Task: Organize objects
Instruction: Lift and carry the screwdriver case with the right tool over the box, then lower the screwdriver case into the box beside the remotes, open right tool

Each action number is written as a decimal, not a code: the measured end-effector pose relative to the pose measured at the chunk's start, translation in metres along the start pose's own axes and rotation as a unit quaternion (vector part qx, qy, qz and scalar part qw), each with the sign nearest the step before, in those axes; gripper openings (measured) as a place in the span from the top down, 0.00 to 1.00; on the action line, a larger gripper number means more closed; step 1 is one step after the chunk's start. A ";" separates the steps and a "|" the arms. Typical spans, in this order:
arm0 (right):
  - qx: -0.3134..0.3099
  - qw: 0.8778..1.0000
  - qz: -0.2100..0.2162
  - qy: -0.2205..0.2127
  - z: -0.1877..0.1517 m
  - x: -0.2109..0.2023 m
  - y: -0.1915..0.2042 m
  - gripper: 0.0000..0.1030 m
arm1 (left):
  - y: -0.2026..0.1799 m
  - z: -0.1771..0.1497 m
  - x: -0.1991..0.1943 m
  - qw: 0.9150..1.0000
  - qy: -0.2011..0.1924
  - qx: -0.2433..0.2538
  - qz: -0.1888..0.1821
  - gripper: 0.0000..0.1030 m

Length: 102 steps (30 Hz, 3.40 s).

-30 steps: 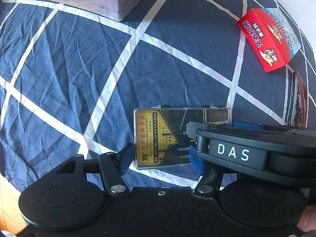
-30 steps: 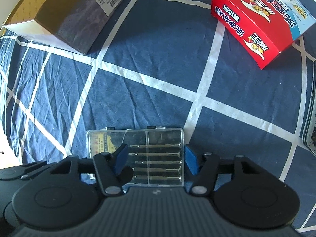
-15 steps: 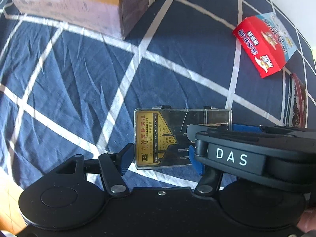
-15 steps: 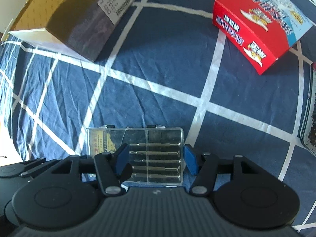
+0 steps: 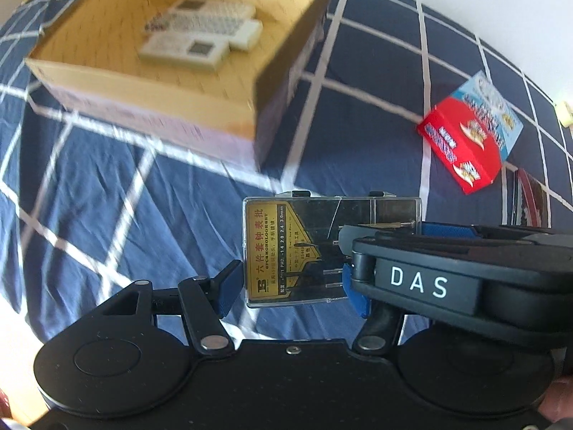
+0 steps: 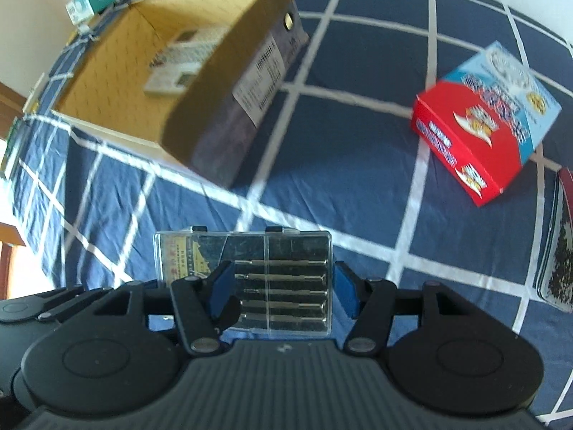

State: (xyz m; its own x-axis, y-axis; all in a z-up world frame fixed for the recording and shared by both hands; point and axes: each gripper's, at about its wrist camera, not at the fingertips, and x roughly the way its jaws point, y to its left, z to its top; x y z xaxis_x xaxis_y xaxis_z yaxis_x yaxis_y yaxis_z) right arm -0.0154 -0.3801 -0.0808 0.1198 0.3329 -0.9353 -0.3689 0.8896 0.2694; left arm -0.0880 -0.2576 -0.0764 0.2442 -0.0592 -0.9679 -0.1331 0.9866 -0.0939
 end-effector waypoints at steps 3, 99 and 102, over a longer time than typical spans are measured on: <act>0.010 1.000 0.006 -0.013 0.010 -0.006 0.010 0.42 | 0.008 0.013 -0.010 1.000 -0.009 0.016 0.005 0.42; 0.211 0.977 -0.018 0.042 0.160 0.162 0.114 0.41 | 0.179 0.209 0.107 0.981 0.123 0.149 -0.034 0.40; 0.215 0.976 -0.013 0.032 0.161 0.156 0.113 0.41 | 0.179 0.210 0.099 0.981 0.115 0.149 -0.035 0.39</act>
State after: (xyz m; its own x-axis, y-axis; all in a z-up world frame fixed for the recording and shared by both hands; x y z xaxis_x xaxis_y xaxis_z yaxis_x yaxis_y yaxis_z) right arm 0.1101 -0.1771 -0.1596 0.0617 0.3015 -0.9515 0.0555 0.9508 0.3049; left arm 0.1137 -0.0545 -0.1403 0.0151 -0.1267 -0.9918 0.1723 0.9774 -0.1223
